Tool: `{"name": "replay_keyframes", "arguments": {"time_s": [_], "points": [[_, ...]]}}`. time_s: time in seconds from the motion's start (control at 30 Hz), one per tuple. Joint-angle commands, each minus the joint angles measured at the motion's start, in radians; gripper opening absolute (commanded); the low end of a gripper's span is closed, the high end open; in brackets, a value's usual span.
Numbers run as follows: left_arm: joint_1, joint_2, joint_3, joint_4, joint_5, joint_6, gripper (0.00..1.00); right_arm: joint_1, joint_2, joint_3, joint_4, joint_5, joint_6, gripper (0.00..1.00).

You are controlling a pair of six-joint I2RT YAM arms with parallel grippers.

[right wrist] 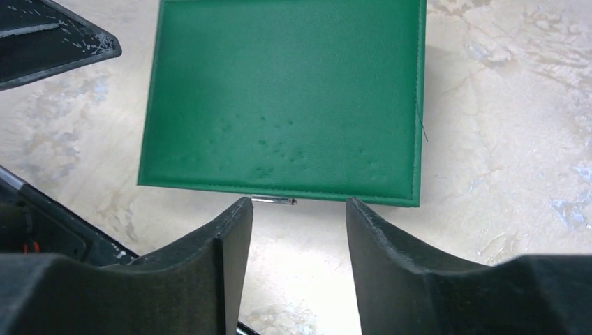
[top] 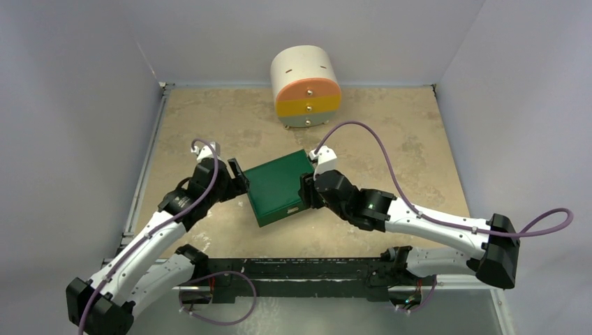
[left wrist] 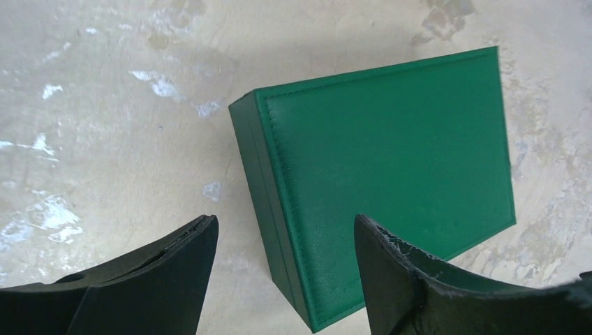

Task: Organize the mixed jewelry

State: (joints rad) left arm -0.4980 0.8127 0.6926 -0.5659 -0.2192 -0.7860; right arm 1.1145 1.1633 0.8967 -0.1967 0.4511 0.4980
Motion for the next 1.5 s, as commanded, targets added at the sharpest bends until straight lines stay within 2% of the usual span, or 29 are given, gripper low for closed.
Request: {"name": "replay_keyframes", "arguments": {"time_s": [0.0, 0.17, 0.23, 0.27, 0.3, 0.57, 0.83, 1.3, 1.47], "points": [[0.001, 0.049, -0.017, 0.068, 0.028, -0.071, 0.71, 0.001, -0.016, -0.027, 0.016, 0.034, 0.035, 0.59], [0.001, 0.116, -0.094, 0.227, 0.131, -0.103, 0.72, 0.001, -0.011, -0.04, 0.009, 0.022, 0.056, 0.74], [0.001, 0.146, -0.114, 0.266, 0.151, -0.111, 0.72, 0.001, -0.019, -0.043, 0.001, 0.021, 0.066, 0.84], [0.001, 0.162, -0.118, 0.279, 0.158, -0.111, 0.72, 0.001, -0.026, -0.048, -0.002, 0.025, 0.072, 0.95], [0.001, 0.175, -0.121, 0.288, 0.162, -0.111, 0.72, 0.0, -0.035, -0.054, -0.004, 0.027, 0.076, 0.98], [0.001, 0.268, -0.145, 0.409, 0.213, -0.13, 0.72, 0.001, -0.109, -0.115, 0.013, 0.029, 0.1, 0.99], [0.001, 0.411, -0.122, 0.586, 0.343, -0.157, 0.72, 0.0, -0.166, -0.146, -0.01, 0.029, 0.112, 0.99], [0.001, 0.72, 0.153, 0.634, 0.408, -0.071, 0.72, -0.001, -0.277, -0.197, -0.078, 0.074, 0.143, 0.99], [0.001, 0.775, 0.235, 0.59, 0.408, -0.047, 0.72, -0.003, -0.309, -0.208, -0.116, 0.097, 0.155, 0.99]]}}
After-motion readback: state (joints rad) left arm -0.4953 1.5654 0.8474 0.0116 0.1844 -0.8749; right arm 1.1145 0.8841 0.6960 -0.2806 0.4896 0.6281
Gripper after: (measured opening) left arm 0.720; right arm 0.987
